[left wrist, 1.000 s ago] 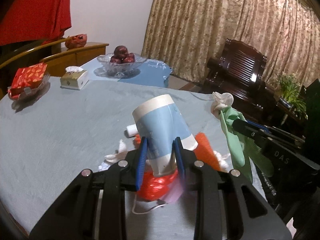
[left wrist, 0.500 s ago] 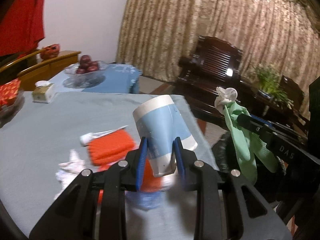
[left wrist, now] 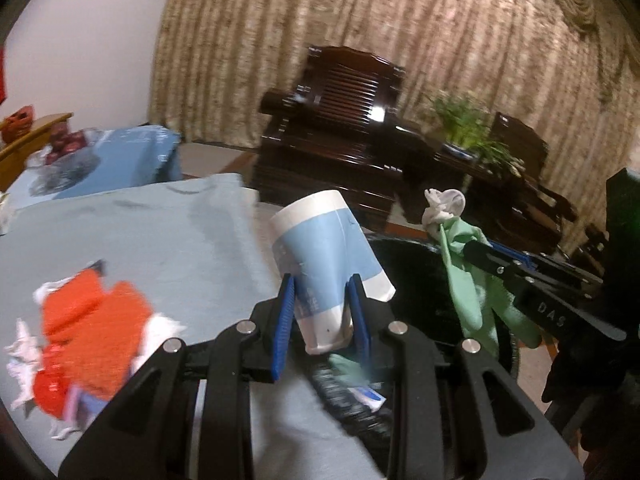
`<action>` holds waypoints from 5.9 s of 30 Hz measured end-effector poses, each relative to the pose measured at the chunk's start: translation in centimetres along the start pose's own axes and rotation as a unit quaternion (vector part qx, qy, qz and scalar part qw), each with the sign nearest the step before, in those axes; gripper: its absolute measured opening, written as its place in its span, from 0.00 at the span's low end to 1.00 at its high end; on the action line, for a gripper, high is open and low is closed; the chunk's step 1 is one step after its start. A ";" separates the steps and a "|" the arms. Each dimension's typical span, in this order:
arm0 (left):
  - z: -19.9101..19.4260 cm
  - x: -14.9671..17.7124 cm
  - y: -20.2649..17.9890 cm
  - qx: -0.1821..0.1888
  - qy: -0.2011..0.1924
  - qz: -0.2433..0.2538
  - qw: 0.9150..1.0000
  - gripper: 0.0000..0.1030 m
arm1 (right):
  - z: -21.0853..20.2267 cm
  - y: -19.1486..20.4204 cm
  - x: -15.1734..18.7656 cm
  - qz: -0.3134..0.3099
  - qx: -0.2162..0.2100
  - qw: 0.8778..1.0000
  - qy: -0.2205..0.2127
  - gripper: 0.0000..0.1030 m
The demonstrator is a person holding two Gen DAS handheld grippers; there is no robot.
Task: Collect trash
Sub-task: 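Carry cup and glove over the bin and open both tools to drop them, then move both open tools back over the remaining trash on the table, then grasp the white tissue with the left tool while the right tool grasps the white plastic bag, then carry tissue and white bag over the bin and open both tools to drop them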
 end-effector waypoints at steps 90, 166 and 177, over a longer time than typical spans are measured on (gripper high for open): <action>-12.7 11.6 31.3 -0.290 0.012 -0.168 0.942 0.91 | 14.5 24.9 7.7 -0.102 -0.145 0.975 0.135 0.54; -10.3 12.0 35.1 -0.250 0.045 -0.250 0.934 0.08 | 12.5 23.0 5.8 -0.107 -0.128 0.981 0.095 0.27; -12.8 7.6 29.7 -0.250 0.005 -0.179 0.952 0.08 | 9.0 22.7 3.3 -0.108 -0.134 0.983 0.061 0.27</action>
Point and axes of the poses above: each gripper's, at about its wrist camera, not at the fingertips, and z roughly the way its jaws point, y to its left, x to its underside, the point moved 8 cm from there along z, roughly the way its jaws point, and after that the axes turned 4 degrees about y, right-handed, at the moved point
